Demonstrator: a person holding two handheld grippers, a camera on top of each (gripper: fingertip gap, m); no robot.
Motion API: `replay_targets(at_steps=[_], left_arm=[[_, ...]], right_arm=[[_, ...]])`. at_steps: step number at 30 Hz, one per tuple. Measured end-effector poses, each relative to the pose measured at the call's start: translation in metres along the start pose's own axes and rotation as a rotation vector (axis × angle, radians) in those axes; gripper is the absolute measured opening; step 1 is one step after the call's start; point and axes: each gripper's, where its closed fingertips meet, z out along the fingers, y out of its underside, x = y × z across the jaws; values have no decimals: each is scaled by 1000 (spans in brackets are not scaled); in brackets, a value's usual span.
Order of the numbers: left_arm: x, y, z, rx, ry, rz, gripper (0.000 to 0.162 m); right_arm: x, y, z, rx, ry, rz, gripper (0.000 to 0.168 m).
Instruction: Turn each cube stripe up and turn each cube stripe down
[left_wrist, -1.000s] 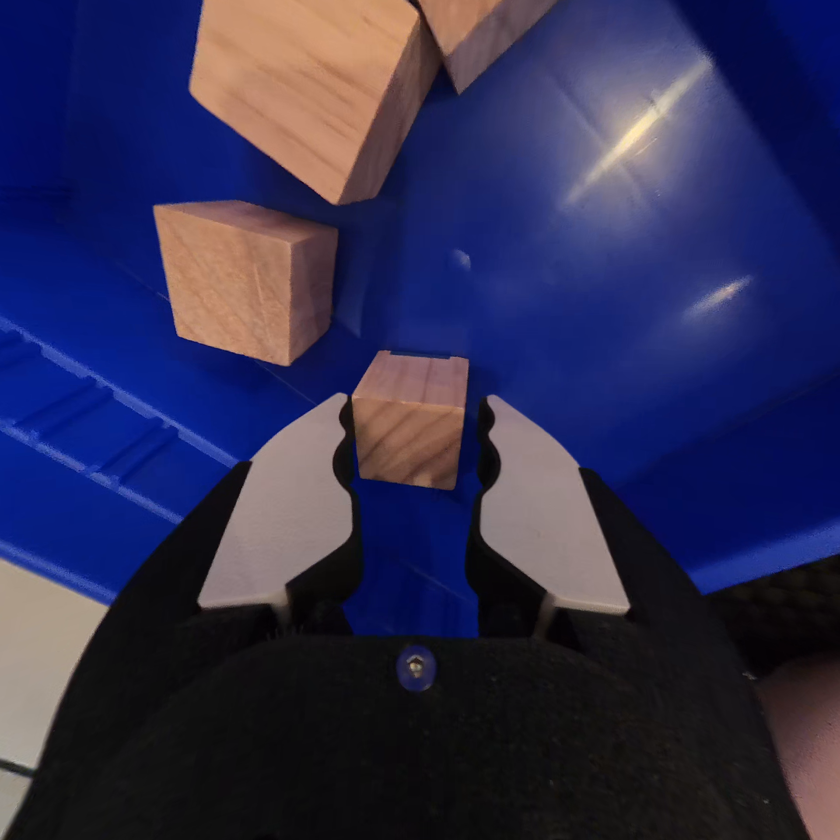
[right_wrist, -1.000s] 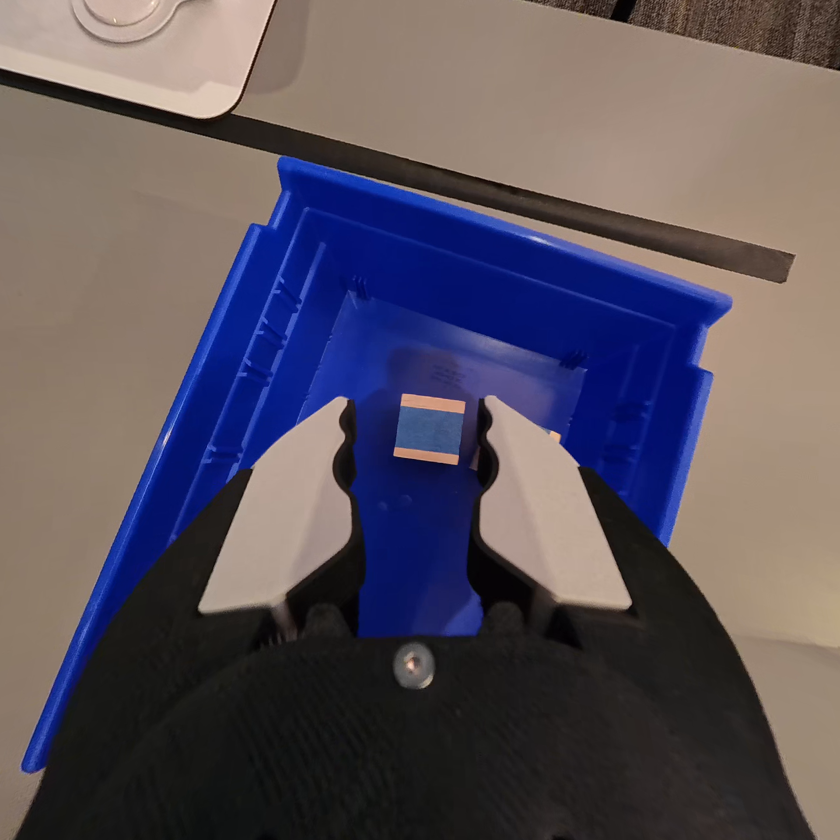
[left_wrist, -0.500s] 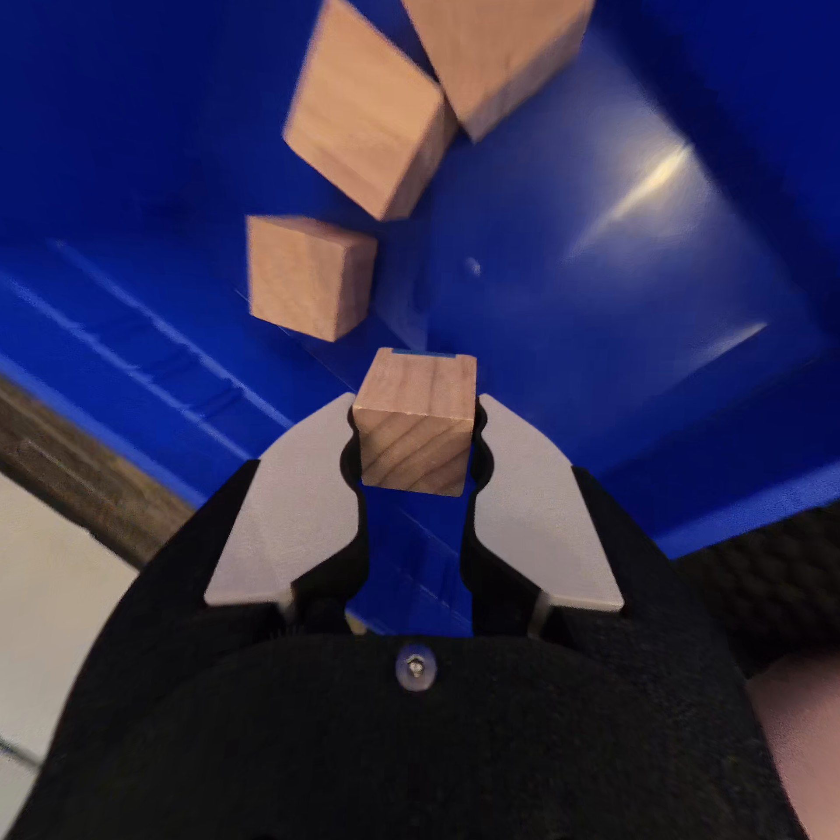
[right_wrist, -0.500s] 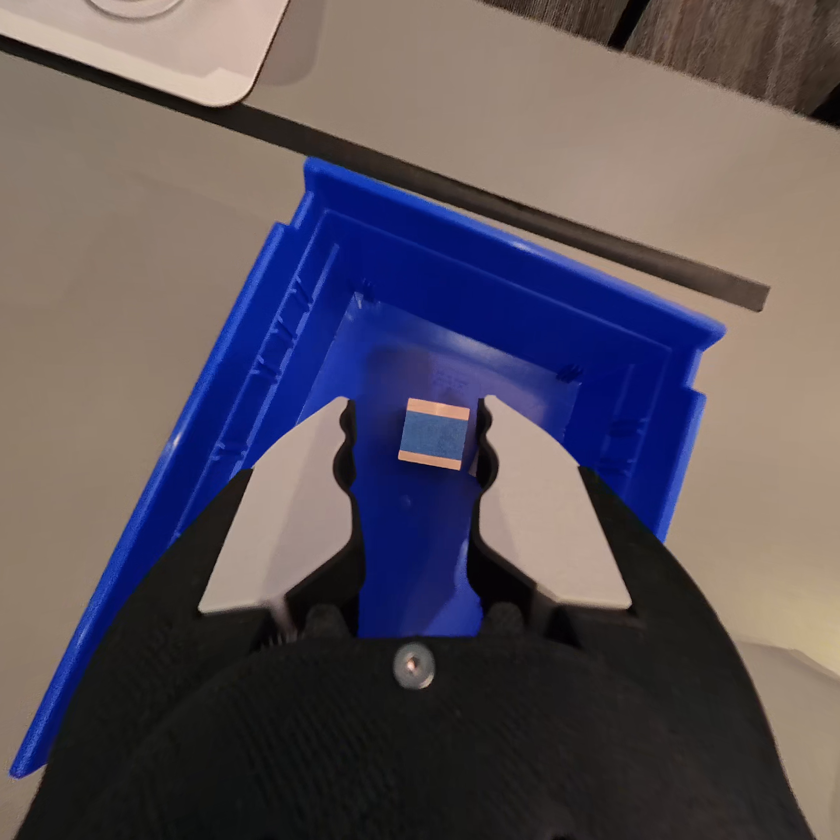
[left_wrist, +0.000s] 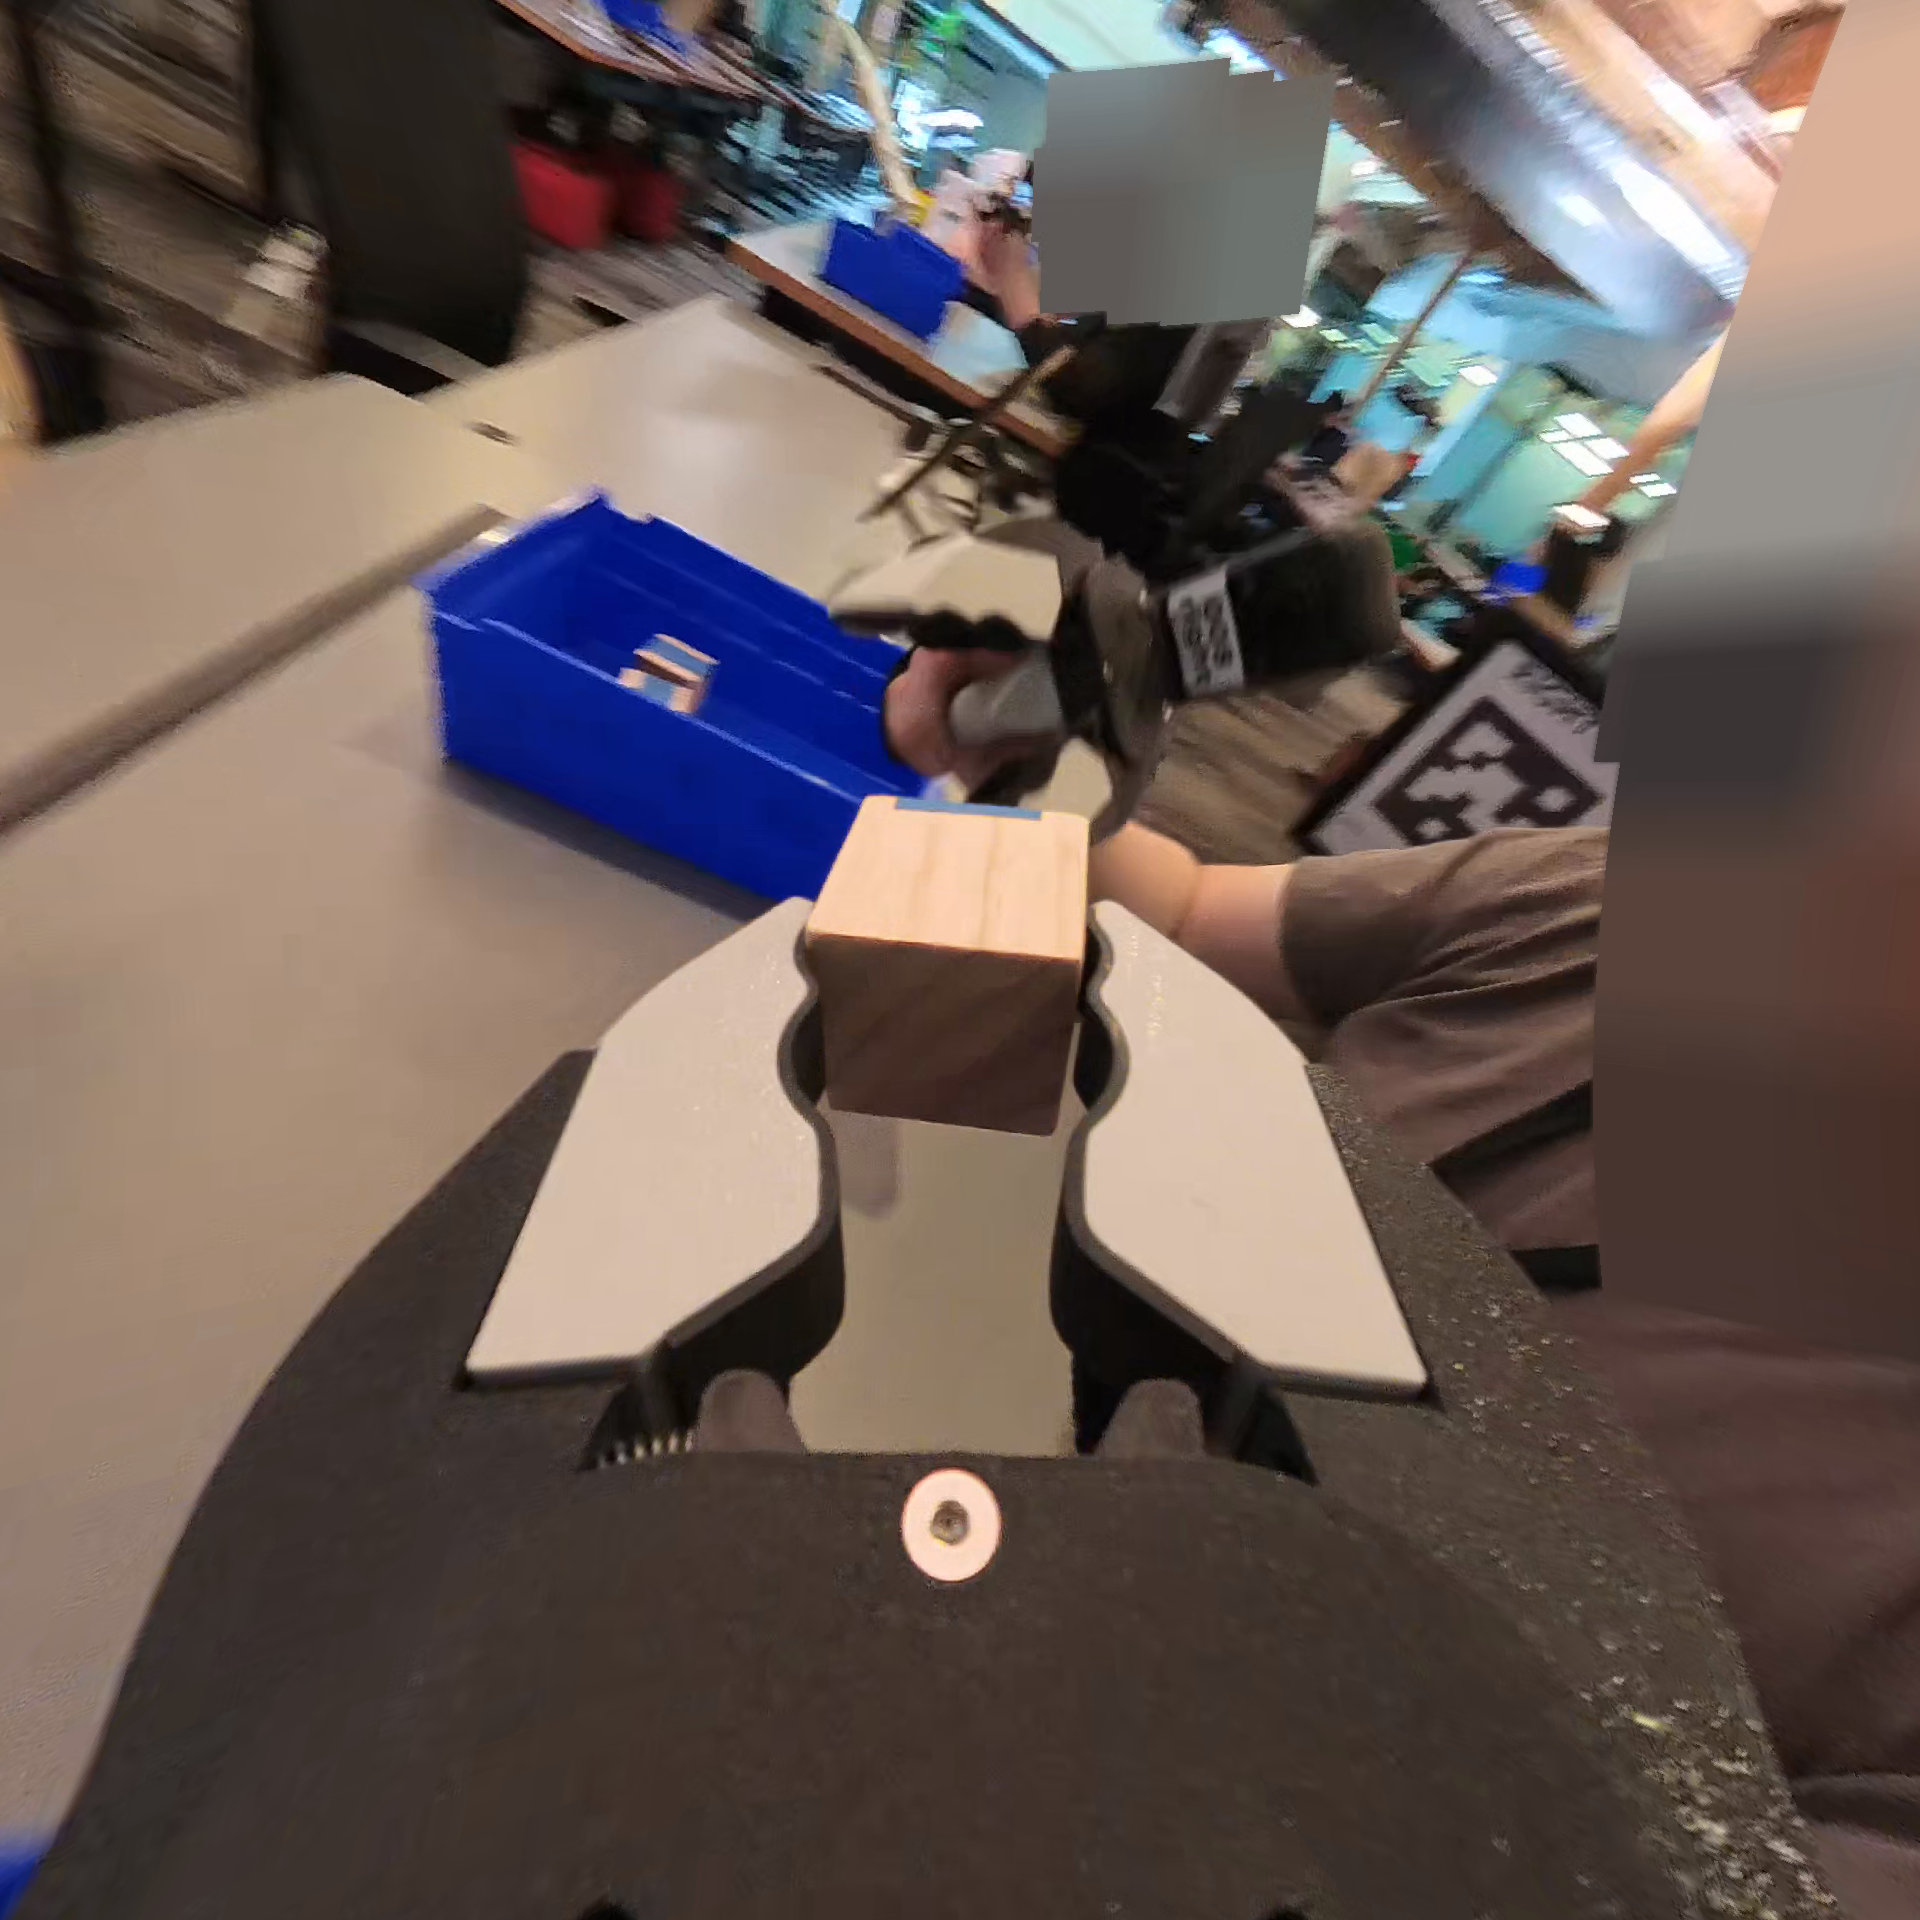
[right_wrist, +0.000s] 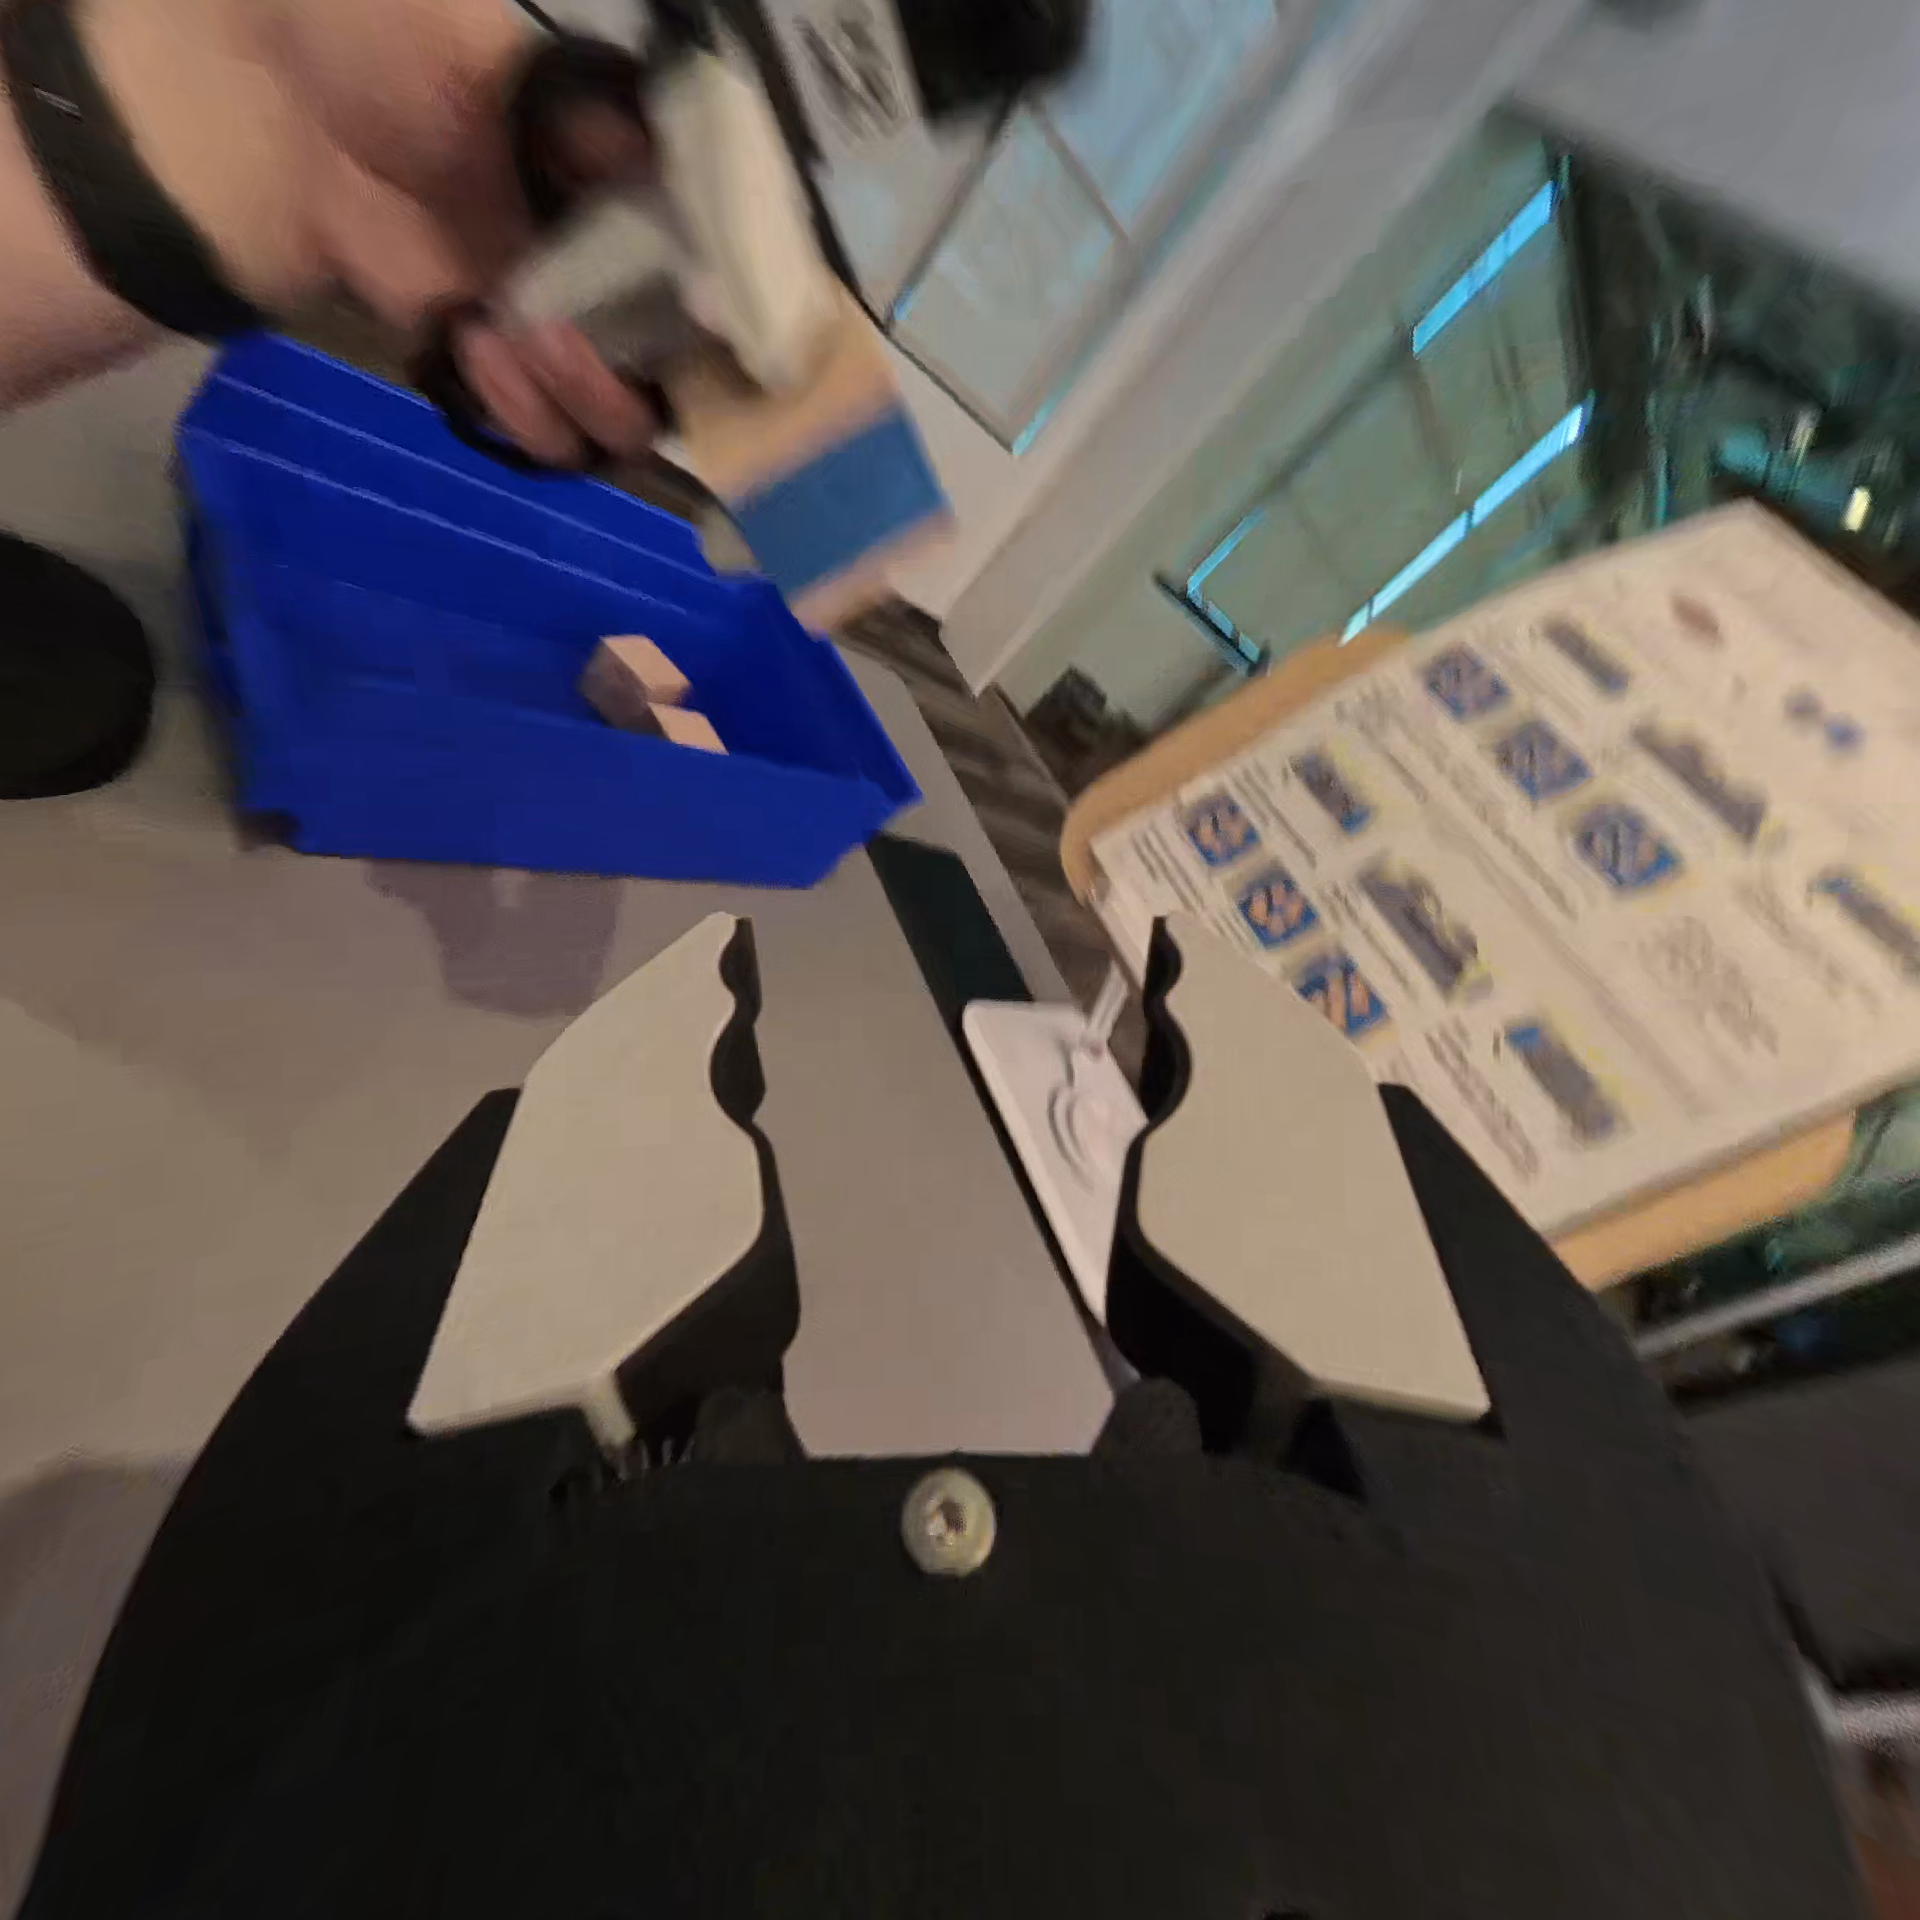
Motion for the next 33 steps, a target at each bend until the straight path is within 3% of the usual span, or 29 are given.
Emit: replay_targets(at_steps=[4, 7, 10, 12, 19, 21, 23, 25, 27, 30, 33], left_arm=[[14, 13, 42, -47, 213, -120, 45], [23, 20, 57, -78, 311, -162, 45], [23, 28, 65, -119, 306, -149, 45], [25, 31, 67, -129, 307, -136, 45], [22, 32, 61, -146, 299, -161, 49], [11, 26, 52, -119, 232, -142, 49], [-1, 20, 37, -85, 148, -123, 49], [-8, 14, 22, -55, 75, -109, 48], [-12, 8, 8, -27, 7, -81, 47], [-18, 3, -10, -9, -100, -46, 47], [-17, -1, -26, 5, -160, -24, 46]], right_arm=[[-36, -33, 6, 99, 45, -211, 72], [-40, -39, 4, 103, 57, -232, 69], [-38, -41, 1, 117, 51, -209, 60], [-40, -41, 0, 120, 25, -212, 44], [-41, -41, -4, 107, -76, -127, 44], [-25, -33, -12, 26, -92, -87, 44], [7, 0, -28, -191, -93, 6, 44], [38, 64, -66, -554, -80, 217, 44], [67, 138, -121, -873, 46, 497, 44], [70, 235, -191, -1207, 165, 925, 44], [53, 293, -230, -1453, 182, 1076, 45]])
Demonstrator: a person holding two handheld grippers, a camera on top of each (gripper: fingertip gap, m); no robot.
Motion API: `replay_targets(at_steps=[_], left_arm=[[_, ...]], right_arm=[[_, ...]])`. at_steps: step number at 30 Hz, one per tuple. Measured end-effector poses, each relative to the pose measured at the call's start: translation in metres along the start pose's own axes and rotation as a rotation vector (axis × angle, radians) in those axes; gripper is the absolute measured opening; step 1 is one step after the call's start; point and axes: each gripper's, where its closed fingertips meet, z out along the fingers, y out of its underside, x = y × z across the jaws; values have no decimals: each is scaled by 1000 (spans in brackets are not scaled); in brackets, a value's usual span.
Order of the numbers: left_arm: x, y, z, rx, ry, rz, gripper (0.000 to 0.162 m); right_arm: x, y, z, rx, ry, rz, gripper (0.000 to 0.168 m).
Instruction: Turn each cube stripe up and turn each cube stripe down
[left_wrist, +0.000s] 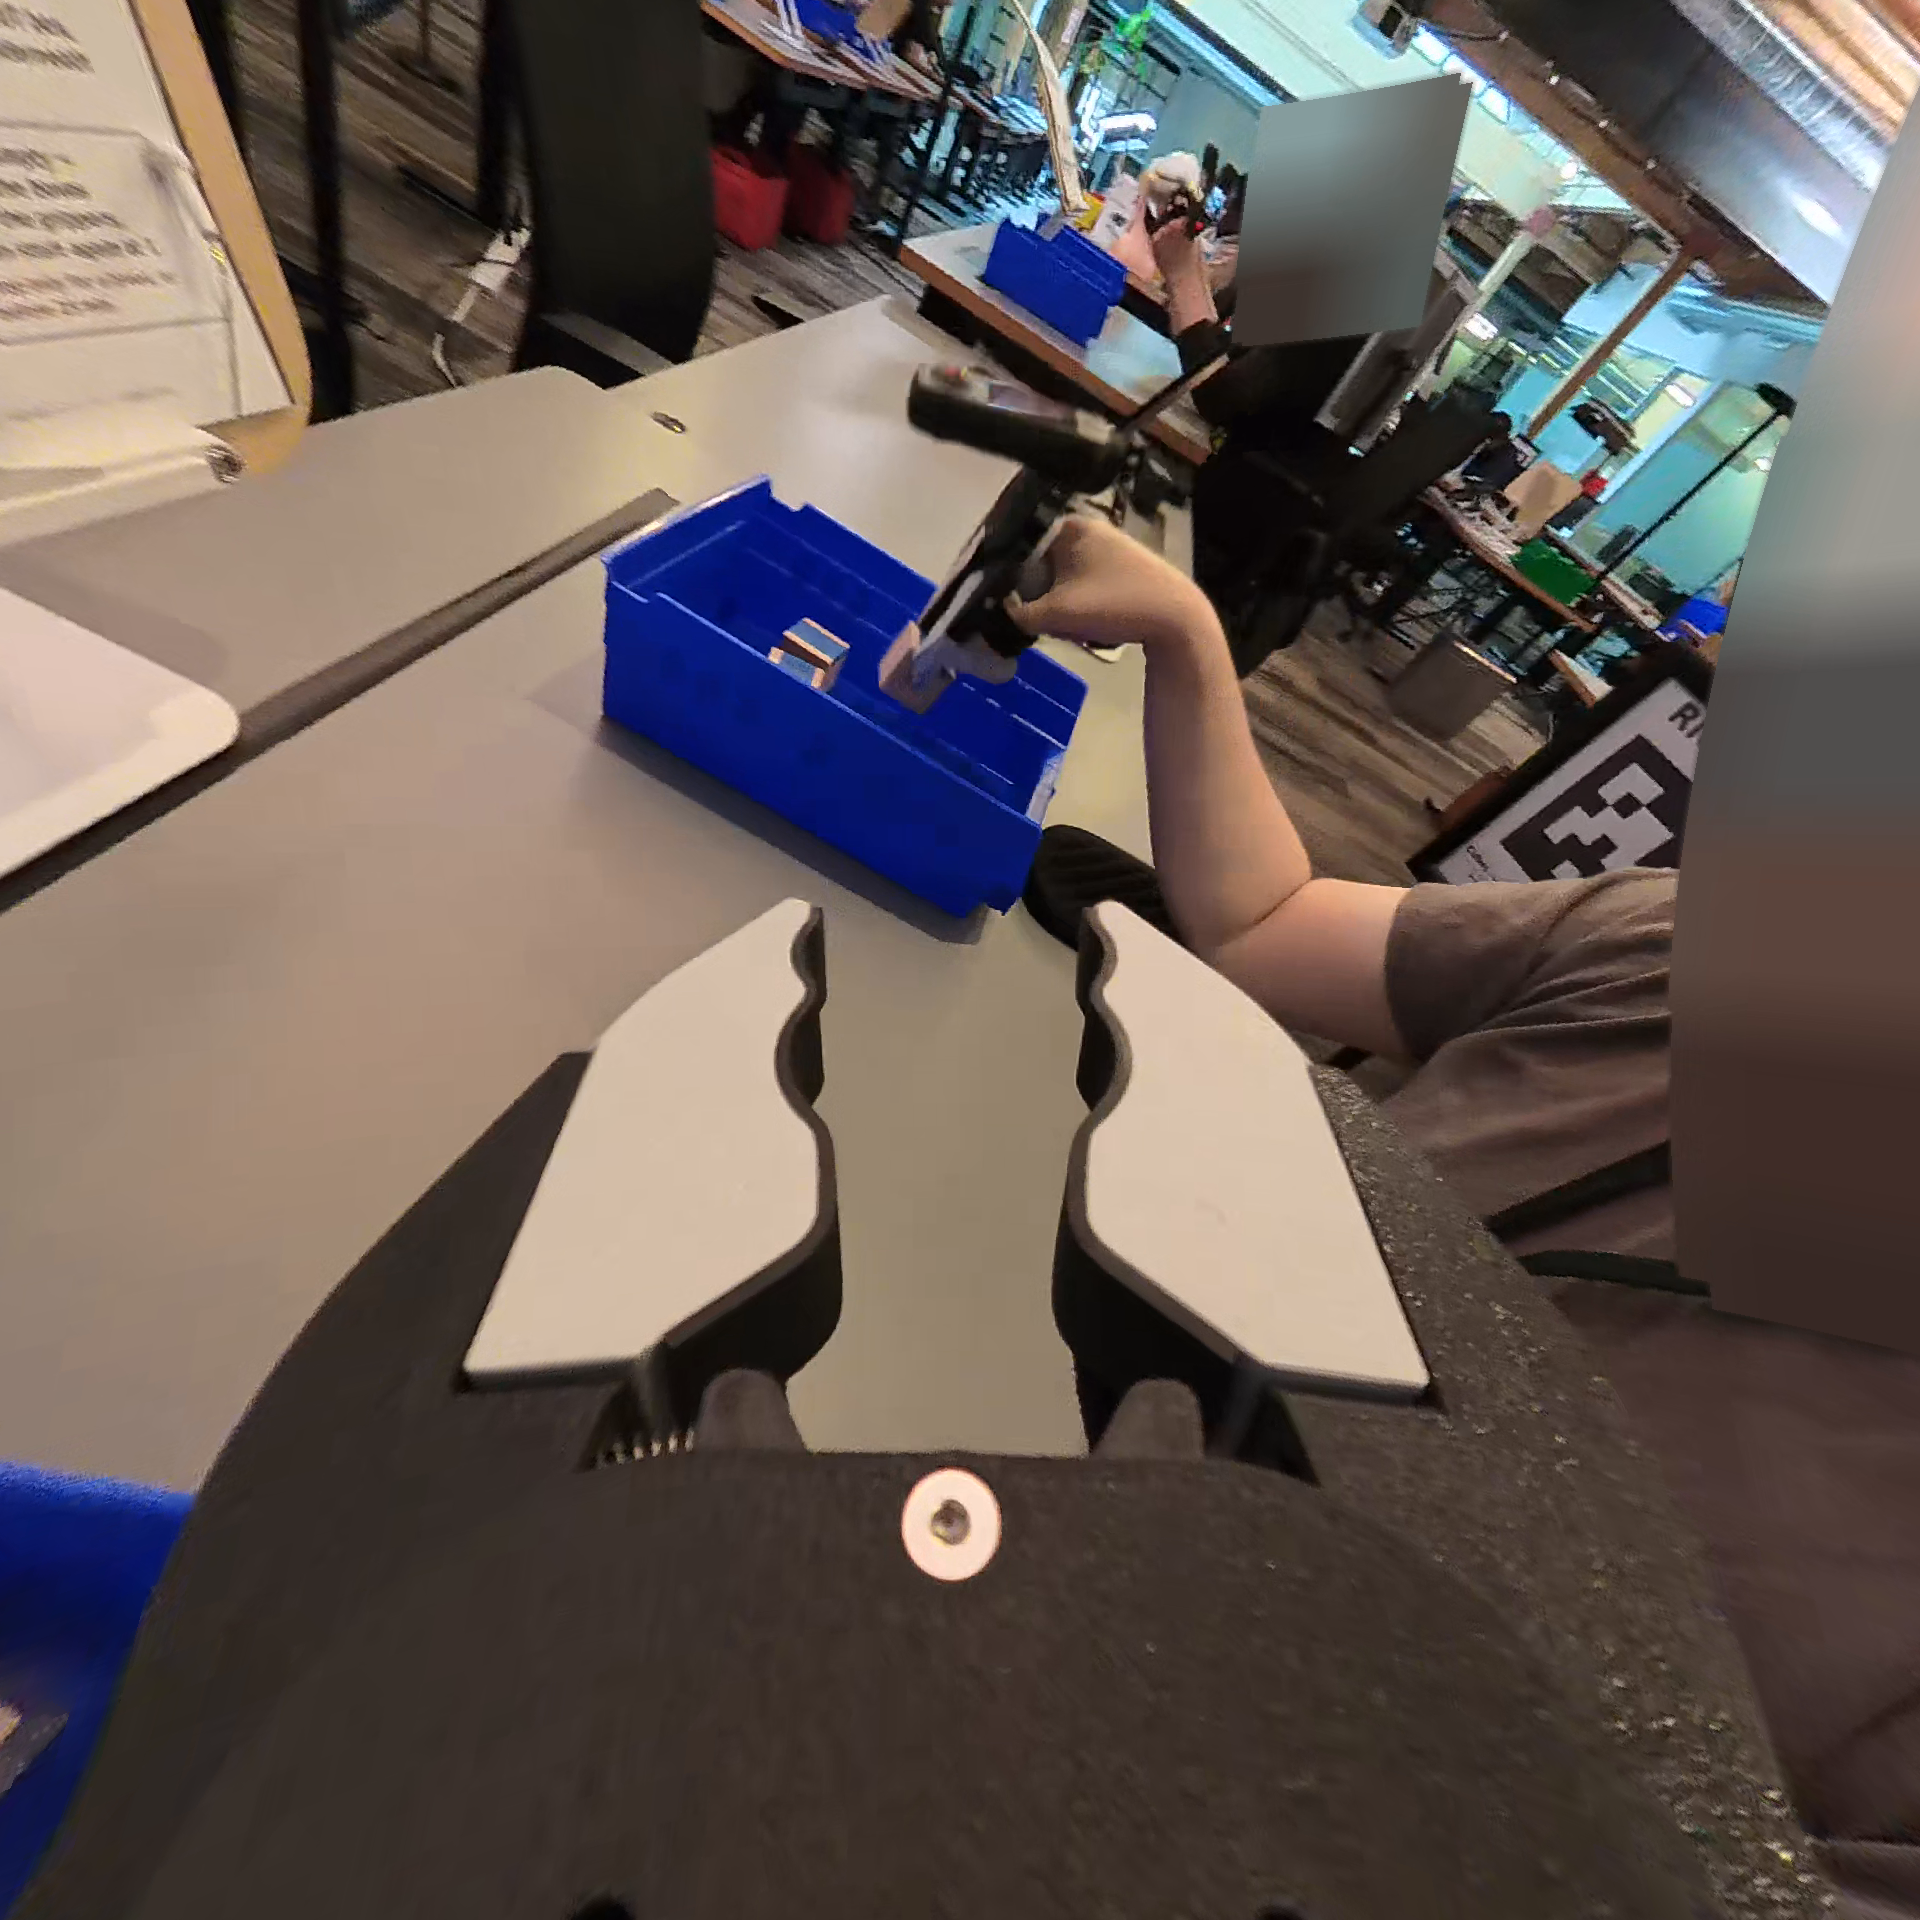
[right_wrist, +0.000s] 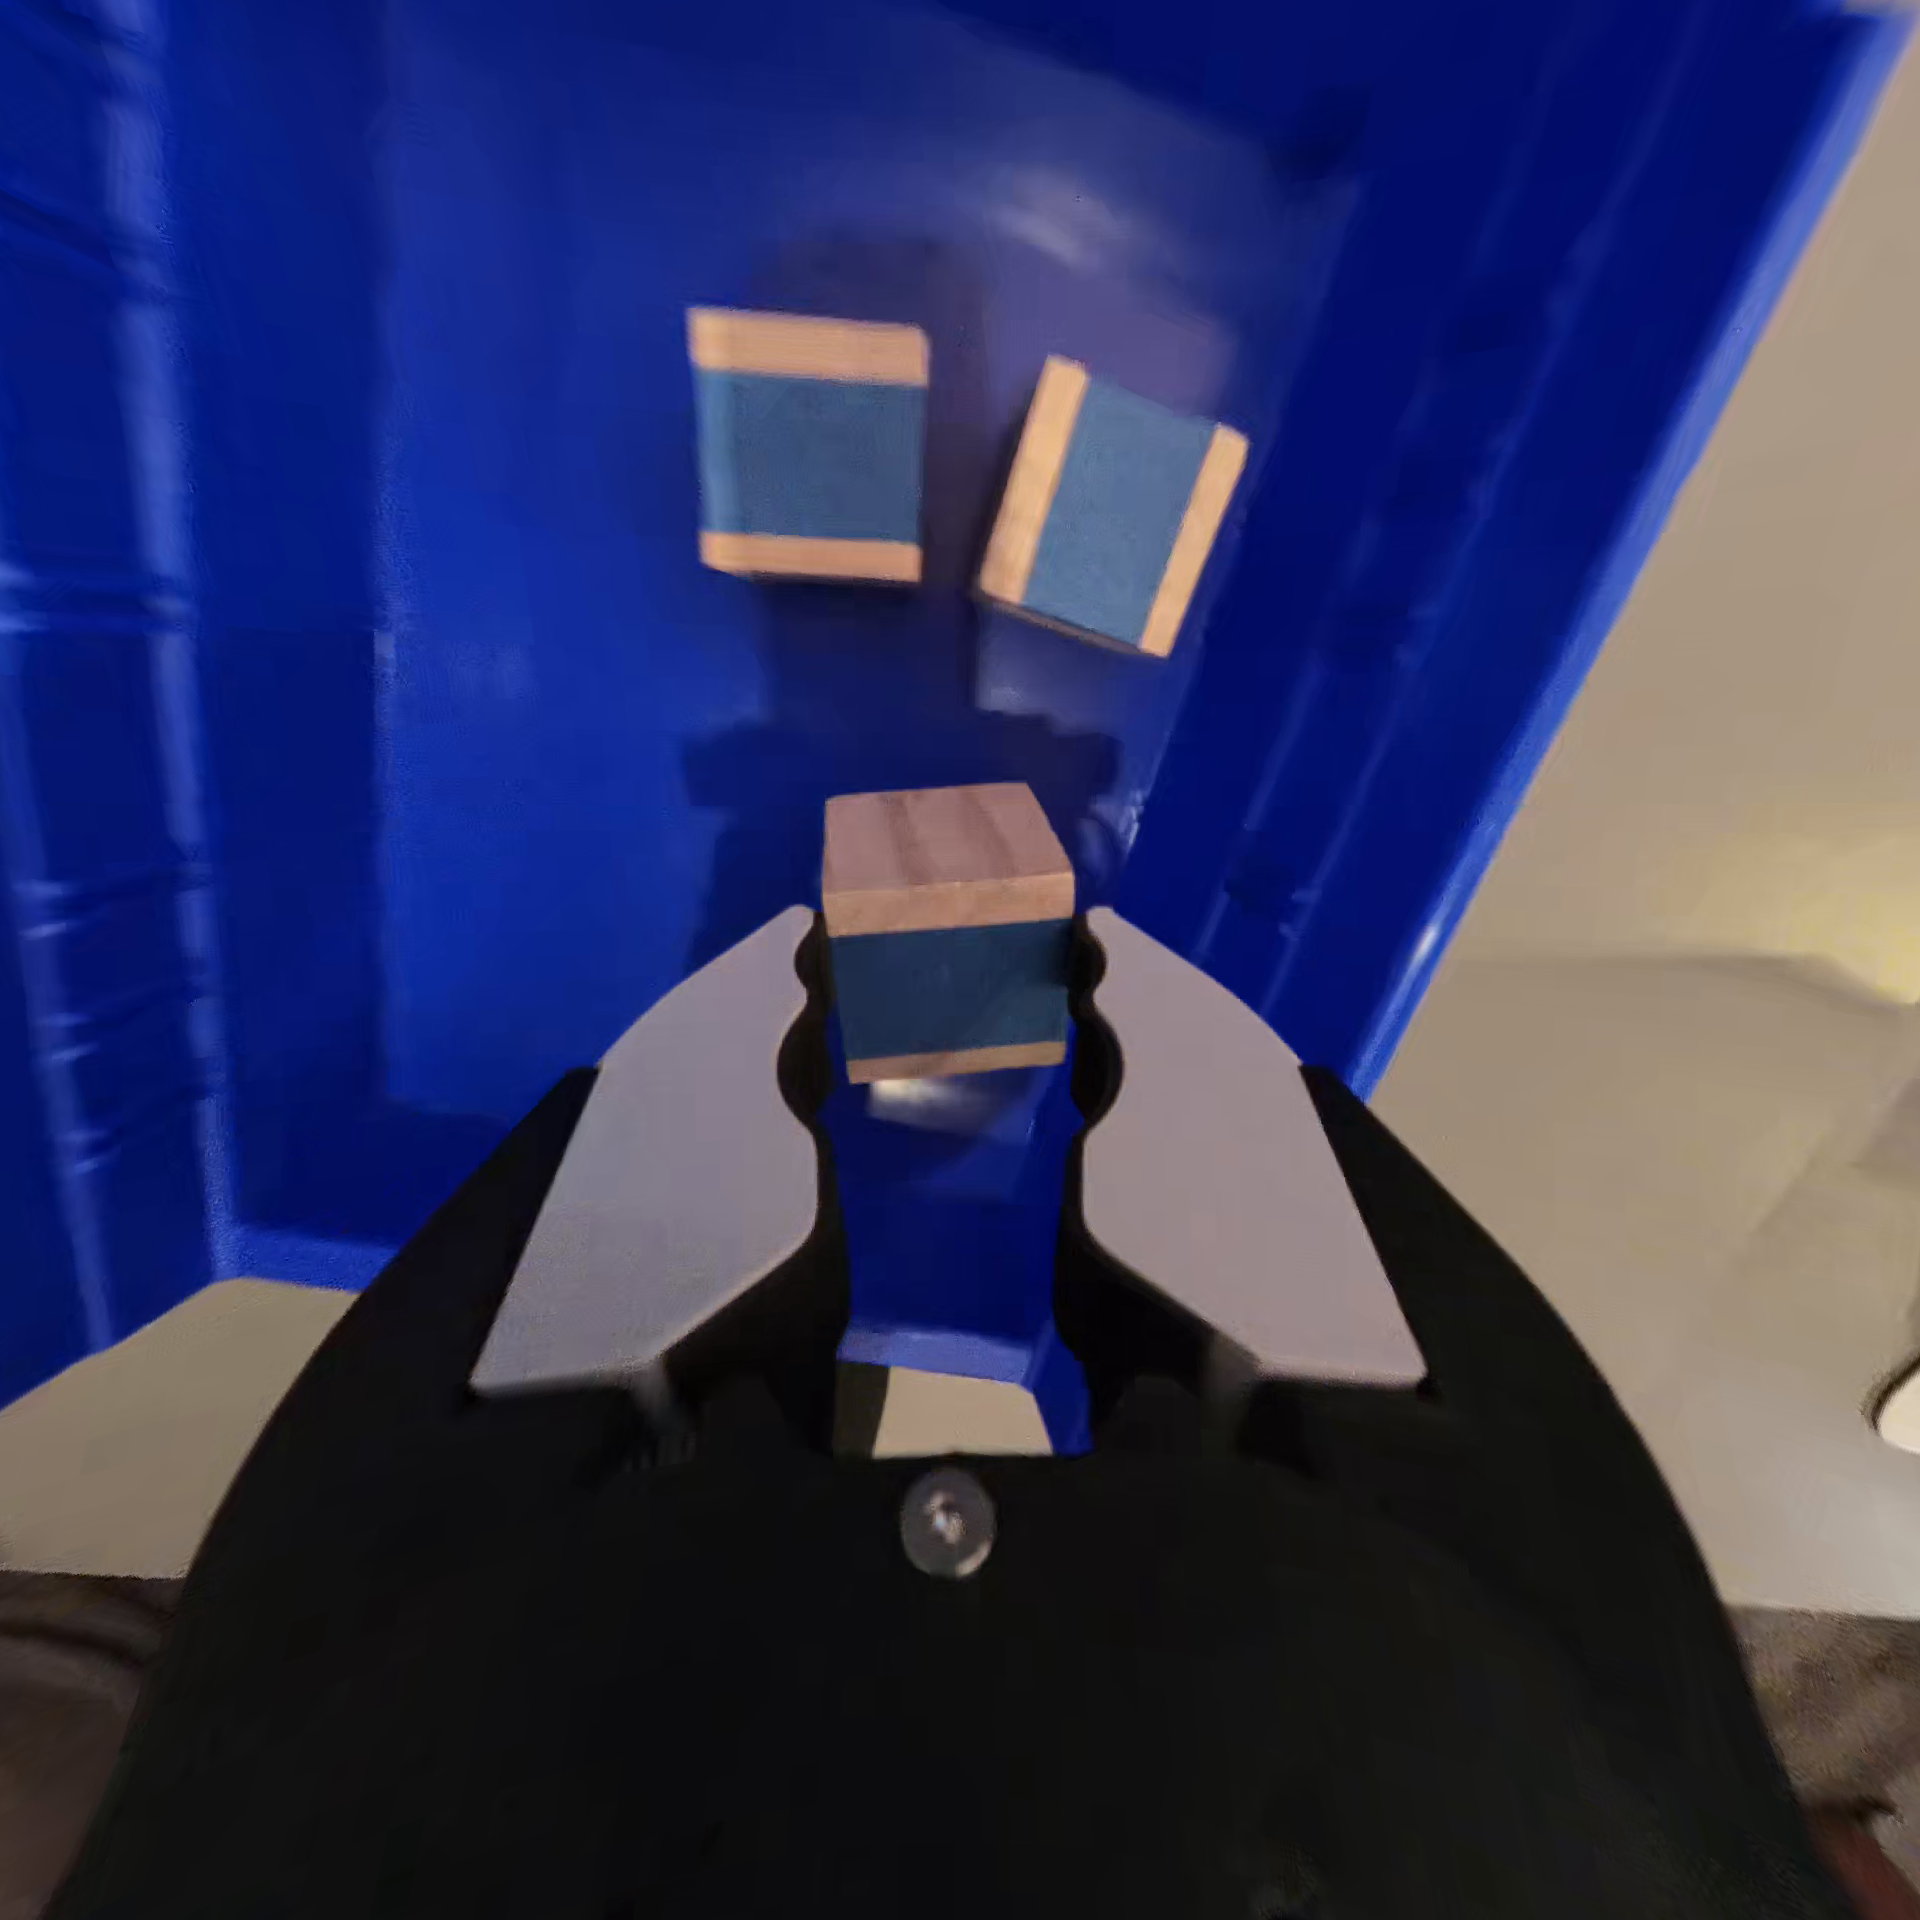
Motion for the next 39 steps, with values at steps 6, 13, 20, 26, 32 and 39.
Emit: replay_targets(at_steps=[6, 13, 20, 26, 32, 39], left_arm=[[-1, -2, -23, 19, -65, 14, 44], [-32, 6, -48, -13, -268, 24, 44], [-113, 67, -103, -333, -705, -4, 38], [-179, 102, -110, -587, -846, 315, 39], [-202, 139, -103, -833, -753, 395, 42], [-222, 147, -99, -1090, -656, 500, 55]], right_arm=[[6, -1, 30, -67, 4, 58, 45], [10, 1, 46, -118, 54, 67, 46], [0, -9, 29, -43, 26, 11, 56], [-15, -22, -1, 98, -26, -58, 58], [-29, -22, -12, 140, -101, -115, 61], [-43, -27, -20, 163, -172, -159, 63]])
